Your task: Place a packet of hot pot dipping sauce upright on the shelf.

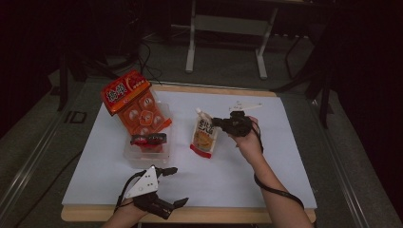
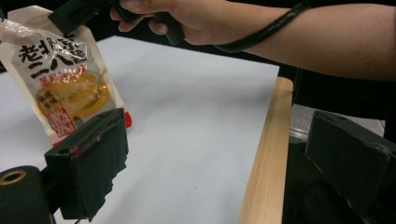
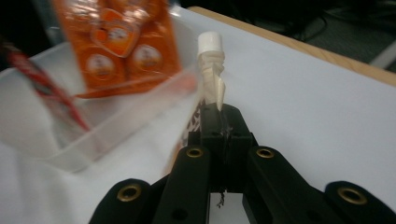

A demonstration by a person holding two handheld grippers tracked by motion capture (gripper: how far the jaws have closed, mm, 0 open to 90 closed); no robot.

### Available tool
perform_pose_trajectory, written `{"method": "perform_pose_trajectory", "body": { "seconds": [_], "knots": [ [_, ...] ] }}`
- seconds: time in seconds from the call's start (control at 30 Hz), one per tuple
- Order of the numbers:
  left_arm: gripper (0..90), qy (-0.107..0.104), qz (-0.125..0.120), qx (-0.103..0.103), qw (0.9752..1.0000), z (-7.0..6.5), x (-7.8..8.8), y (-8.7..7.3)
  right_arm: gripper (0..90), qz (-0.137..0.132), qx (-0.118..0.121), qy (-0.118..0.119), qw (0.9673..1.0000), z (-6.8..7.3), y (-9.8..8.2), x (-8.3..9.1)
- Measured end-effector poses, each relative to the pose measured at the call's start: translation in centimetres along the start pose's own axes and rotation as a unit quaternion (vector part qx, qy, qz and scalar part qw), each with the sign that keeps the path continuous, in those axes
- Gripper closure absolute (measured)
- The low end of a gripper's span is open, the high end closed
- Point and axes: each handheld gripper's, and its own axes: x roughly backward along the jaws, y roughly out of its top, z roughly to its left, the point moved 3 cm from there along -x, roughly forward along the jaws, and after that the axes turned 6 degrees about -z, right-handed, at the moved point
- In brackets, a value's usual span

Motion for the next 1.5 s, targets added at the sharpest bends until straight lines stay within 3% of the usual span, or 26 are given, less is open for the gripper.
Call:
{"method": "perform_pose_trajectory", "body": {
  "seconds": [0.17, 0.3, 0.37, 0.57, 0.7, 0.87, 1.13, 1.5],
  "knots": [
    [6.8, -0.001, -0.014, 0.010, 0.9999, 0.1, 0.2, 0.2, 90.0, 0.000, 0.028, 0.015, 0.9995, 1.9, 0.6, 0.3],
    [6.8, -0.013, -0.018, 0.018, 0.9996, -0.1, 0.1, 0.2, 90.0, -0.002, 0.035, 0.026, 0.9990, 3.0, 0.7, 0.6],
    [6.8, -0.020, -0.016, 0.026, 0.9993, -0.1, 0.0, 0.2, 90.0, -0.002, 0.040, 0.027, 0.9988, 3.3, 0.7, 0.9],
    [6.9, -0.020, -0.019, 0.019, 0.9994, -0.2, -0.1, 0.2, 90.0, -0.010, 0.039, 0.031, 0.9987, 3.5, 0.9, 1.6],
    [6.8, -0.018, -0.006, 0.020, 0.9996, -0.4, -0.1, 0.6, 90.0, -0.016, 0.039, 0.030, 0.9986, 3.8, 1.1, 2.6],
    [6.5, -0.026, -0.014, 0.025, 0.9993, -0.5, 0.0, 0.8, 90.0, -0.020, 0.043, 0.037, 0.9982, 4.5, 1.3, 3.7],
    [2.7, -0.014, -0.008, 0.034, 0.9993, -0.1, 0.3, 1.4, 90.0, -0.034, 0.045, 0.056, 0.9968, 5.9, 1.6, 5.8],
    [2.3, -0.001, -0.003, 0.018, 0.9998, -0.1, 0.1, 1.9, 90.0, -0.047, 0.063, 0.079, 0.9938, 8.3, 1.9, 8.3]
  ]
}}
